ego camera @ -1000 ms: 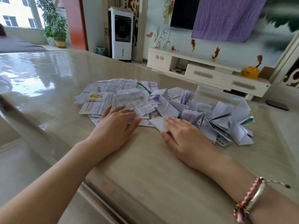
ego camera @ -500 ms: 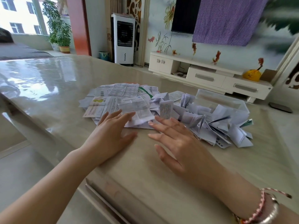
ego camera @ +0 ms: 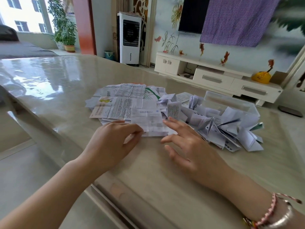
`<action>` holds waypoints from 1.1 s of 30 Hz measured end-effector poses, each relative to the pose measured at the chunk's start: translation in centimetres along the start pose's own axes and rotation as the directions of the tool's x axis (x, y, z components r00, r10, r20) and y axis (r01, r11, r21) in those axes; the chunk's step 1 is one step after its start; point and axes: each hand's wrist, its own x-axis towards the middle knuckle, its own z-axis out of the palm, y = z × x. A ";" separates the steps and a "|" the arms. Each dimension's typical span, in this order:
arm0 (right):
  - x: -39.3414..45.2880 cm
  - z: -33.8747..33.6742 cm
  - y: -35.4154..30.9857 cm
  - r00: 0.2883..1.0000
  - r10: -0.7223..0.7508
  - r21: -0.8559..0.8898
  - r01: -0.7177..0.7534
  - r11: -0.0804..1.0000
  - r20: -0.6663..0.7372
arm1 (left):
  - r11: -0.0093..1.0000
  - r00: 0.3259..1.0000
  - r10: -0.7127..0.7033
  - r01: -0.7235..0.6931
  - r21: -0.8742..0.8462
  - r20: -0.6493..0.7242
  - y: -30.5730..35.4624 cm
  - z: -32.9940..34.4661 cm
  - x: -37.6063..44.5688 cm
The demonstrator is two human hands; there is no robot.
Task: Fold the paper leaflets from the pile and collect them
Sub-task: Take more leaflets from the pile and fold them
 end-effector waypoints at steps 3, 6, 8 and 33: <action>0.0 0.0 0.1 0.999 0.039 0.066 -0.039 0.997 0.012 | 0.961 0.995 -0.088 0.074 -0.265 -0.041 0.6 0.2 0.2; -0.1 -0.2 0.2 0.995 0.101 0.181 -0.102 0.978 0.014 | 0.927 0.991 -0.119 0.088 -0.365 -0.063 1.1 0.5 0.6; -0.1 -0.4 0.1 0.988 0.155 0.258 -0.150 0.954 0.003 | 0.908 0.988 -0.149 0.119 -0.401 -0.044 1.4 0.6 0.9; -0.5 -0.4 1.7 0.991 0.106 -0.092 -0.098 0.991 0.079 | 0.999 0.988 -0.029 0.031 -0.015 0.150 1.6 1.9 -0.3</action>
